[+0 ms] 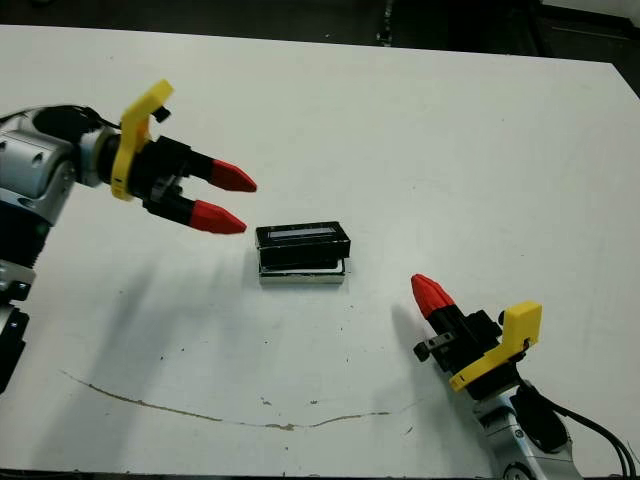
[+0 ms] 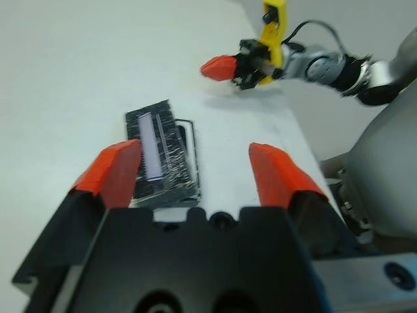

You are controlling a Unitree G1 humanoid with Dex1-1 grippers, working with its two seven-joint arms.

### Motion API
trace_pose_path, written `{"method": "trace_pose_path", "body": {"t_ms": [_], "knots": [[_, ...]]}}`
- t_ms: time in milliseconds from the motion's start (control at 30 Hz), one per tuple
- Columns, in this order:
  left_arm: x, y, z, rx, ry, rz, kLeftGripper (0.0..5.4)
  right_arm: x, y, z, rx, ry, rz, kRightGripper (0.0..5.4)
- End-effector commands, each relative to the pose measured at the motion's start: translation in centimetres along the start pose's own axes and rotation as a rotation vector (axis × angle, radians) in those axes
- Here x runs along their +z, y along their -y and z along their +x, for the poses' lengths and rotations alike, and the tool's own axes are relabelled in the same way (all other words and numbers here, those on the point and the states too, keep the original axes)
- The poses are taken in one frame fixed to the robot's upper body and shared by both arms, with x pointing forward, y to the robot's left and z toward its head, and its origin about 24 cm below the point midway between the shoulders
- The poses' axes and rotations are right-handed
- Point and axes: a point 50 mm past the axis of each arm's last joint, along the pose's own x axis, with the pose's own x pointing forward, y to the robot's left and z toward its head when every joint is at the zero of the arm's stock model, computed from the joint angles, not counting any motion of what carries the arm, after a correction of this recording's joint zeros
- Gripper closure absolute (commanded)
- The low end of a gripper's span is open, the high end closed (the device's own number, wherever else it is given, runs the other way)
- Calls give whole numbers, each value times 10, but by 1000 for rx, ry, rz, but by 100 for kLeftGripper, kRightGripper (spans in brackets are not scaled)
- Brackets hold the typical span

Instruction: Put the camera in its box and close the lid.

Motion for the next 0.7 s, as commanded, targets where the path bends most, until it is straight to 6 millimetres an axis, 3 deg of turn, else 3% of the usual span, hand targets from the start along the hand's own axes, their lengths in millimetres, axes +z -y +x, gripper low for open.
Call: {"method": "trace_pose_path", "body": {"t_ms": [33, 167, 433, 700], "knots": [[-18, 2, 7, -23, 32, -58, 52, -3, 0, -4, -21, -38, -1, 540], [-24, 3, 7, 68, 9, -55, 3, -3, 0, -3, -18, -40, 0, 540], [-31, 3, 8, 300, -7, -24, 1, -3, 0, -3, -2, -35, -2, 540], [-33, 3, 9, 395, -15, 4, 1, -4, 0, -2, 5, -26, 7, 540]]}}
